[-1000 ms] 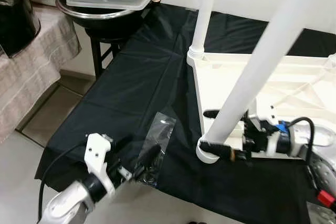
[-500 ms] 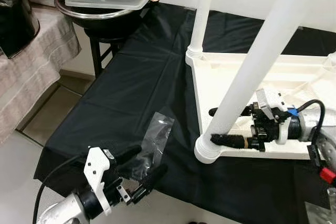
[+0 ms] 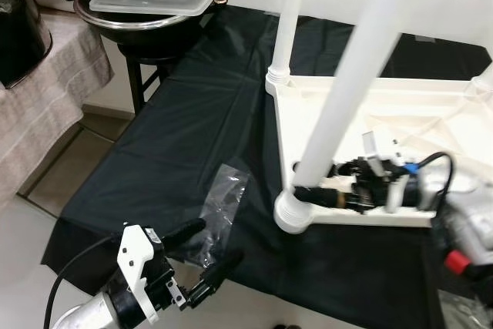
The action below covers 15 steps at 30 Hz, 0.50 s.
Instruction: Building children table
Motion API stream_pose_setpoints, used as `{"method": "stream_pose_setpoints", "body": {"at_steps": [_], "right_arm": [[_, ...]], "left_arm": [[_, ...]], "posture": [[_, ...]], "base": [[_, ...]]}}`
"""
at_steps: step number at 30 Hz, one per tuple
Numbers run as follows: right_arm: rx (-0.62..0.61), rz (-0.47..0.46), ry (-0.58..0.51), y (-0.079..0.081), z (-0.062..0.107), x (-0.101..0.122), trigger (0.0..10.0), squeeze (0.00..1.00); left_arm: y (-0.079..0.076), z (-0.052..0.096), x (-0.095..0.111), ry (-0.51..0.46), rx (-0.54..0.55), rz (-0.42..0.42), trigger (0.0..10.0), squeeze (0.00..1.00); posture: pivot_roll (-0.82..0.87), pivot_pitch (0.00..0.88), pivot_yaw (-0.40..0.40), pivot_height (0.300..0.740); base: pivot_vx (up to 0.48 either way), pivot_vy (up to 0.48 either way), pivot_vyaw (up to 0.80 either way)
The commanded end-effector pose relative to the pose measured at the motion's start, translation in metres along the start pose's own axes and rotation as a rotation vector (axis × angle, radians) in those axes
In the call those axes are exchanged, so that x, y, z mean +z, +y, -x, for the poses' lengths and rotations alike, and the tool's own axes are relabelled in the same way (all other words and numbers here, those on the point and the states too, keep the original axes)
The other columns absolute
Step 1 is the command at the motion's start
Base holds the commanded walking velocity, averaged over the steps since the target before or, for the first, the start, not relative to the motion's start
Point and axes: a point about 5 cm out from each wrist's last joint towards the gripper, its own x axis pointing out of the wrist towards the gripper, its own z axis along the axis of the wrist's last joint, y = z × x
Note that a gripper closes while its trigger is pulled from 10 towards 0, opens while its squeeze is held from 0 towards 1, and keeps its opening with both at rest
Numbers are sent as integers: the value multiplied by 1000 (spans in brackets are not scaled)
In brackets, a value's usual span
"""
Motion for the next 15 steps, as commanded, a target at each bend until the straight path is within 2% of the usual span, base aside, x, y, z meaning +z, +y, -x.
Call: {"method": "stream_pose_setpoints", "body": {"at_steps": [1, 2, 3, 4, 5, 8, 12, 13, 14, 15], "right_arm": [[-474, -34, 240, -13, 5, -41, 0, 0], [-675, -122, 333, 7, 16, -56, 0, 0], [-769, -151, 396, 33, 25, -61, 0, 0], [-779, -175, 419, 51, 30, -61, 0, 0], [-763, -191, 441, 61, 38, -62, 0, 0], [-795, -174, 462, 61, 47, -62, 0, 0], [-825, -189, 450, 59, 48, -57, 0, 0], [-800, -192, 434, 58, 45, -54, 2392, 0], [-781, -153, 389, 51, 39, -45, 10000, 0], [-781, -153, 389, 51, 39, -45, 10000, 0]], "left_arm": [[-1, 1, -4, 0, -1, 19, 10000, 0], [-1, 0, -5, -9, 1, 31, 10000, 0], [0, -2, -6, -11, -8, 37, 10000, 0], [0, -3, -7, -12, -15, 40, 10000, 0], [0, -4, -8, -10, -28, 44, 10000, 0], [0, -5, -10, -6, -50, 47, 10000, 0], [1, -5, -11, -3, -65, 54, 10000, 0], [2, -5, -11, -5, -62, 59, 10000, 0], [3, -5, -11, -8, -59, 63, 10000, 0], [3, -5, -11, -8, -59, 63, 10000, 0]], "posture": [[44, 185, -60, 740], [29, 194, -59, 740], [21, 192, -53, 740], [15, 190, -52, 740], [13, 176, -55, 740], [10, 177, -56, 740], [-5, 174, -53, 740], [-12, 174, -44, 740], [-15, 176, -38, 740], [-15, 176, -38, 740]], "base": [[0, 0, 0], [0, 0, 0], [0, 0, 0], [0, 0, 0], [0, 0, 0], [0, 0, 0], [0, 0, 0], [0, 0, 0], [0, 0, 0], [0, 0, 0]]}}
